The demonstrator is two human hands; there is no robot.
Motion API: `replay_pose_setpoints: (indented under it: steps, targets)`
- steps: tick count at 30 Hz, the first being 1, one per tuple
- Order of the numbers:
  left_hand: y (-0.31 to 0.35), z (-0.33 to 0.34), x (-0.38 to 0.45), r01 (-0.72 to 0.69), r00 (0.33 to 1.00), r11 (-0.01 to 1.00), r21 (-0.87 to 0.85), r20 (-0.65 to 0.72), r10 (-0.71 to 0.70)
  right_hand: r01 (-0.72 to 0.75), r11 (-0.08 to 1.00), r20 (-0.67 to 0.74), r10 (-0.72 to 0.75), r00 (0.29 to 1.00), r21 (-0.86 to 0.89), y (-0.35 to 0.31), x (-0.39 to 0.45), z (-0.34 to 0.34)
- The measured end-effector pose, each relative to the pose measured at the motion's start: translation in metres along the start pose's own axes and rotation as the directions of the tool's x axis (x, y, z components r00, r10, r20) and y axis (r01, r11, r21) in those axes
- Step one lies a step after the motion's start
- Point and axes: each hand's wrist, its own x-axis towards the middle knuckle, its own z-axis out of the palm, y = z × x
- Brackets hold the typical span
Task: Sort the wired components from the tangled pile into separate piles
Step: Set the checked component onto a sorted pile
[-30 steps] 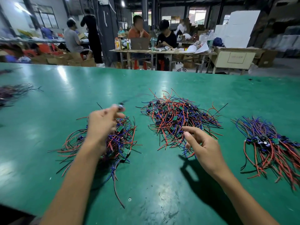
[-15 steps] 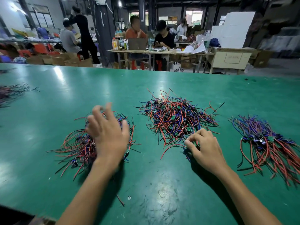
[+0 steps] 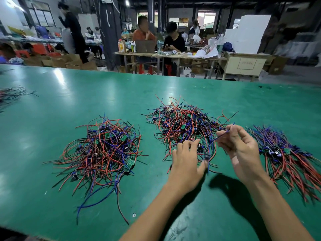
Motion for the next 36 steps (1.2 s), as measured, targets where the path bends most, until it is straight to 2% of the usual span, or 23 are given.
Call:
replay_pose_setpoints:
  steps: [5,8,10,12,14,15,18,21,23,27,32,34,36]
  targets:
    - [-0.005,0.006,0.0,-0.095,0.992,0.989,-0.117,-0.091,0.085,-0.112,0.985,0.008,0.112,0.994,0.129,-0.006,-0.001,0.005]
    - [-0.009,0.006,0.0,-0.101,0.988,0.974,-0.204,-0.132,0.075,-0.117,0.98,-0.036,0.124,0.992,0.16,-0.005,0.002,0.003]
    - [-0.011,0.005,0.0,-0.09,0.989,0.958,-0.271,-0.137,0.054,-0.121,0.991,-0.047,0.124,0.991,0.063,-0.005,0.003,0.001]
    - [-0.012,0.003,-0.001,-0.107,0.99,0.943,-0.314,-0.123,0.071,-0.127,0.975,-0.018,0.126,0.992,-0.181,-0.002,0.002,-0.001]
    - [-0.014,0.001,-0.002,-0.121,0.991,0.911,-0.394,-0.092,0.092,-0.117,0.901,0.072,0.161,0.984,-0.419,0.005,-0.002,-0.001]
    - [-0.014,0.0,-0.003,-0.115,0.993,0.894,-0.433,-0.072,0.093,-0.113,0.869,0.127,0.196,0.972,-0.481,0.009,-0.004,0.001]
    - [-0.016,-0.003,-0.005,-0.093,0.995,0.883,-0.46,-0.02,0.094,-0.15,0.864,0.185,0.267,0.946,-0.481,0.016,-0.009,0.007]
    - [-0.017,-0.005,-0.006,-0.046,0.999,0.87,-0.491,0.002,0.054,-0.18,0.891,0.167,0.27,0.948,-0.417,0.016,-0.008,0.007]
    - [-0.017,-0.006,-0.004,-0.023,1.0,0.85,-0.526,-0.001,0.027,-0.255,0.901,0.11,0.31,0.944,-0.351,0.017,-0.007,0.007]
    - [-0.018,-0.01,-0.005,-0.018,1.0,0.866,-0.499,-0.002,0.02,-0.361,0.883,0.044,0.39,0.92,-0.3,0.02,-0.005,0.007]
    - [-0.019,-0.026,-0.001,-0.054,0.996,0.919,-0.39,-0.091,0.02,-0.334,0.865,0.047,0.377,0.925,-0.375,0.025,-0.002,0.003]
    - [-0.026,-0.046,0.009,-0.062,0.987,0.946,-0.319,-0.16,0.011,-0.311,0.852,0.012,0.348,0.937,-0.421,0.027,0.0,0.001]
    - [-0.04,-0.072,0.02,-0.036,0.958,0.971,-0.237,-0.286,-0.034,-0.193,0.802,-0.02,0.22,0.975,-0.565,0.031,0.002,-0.004]
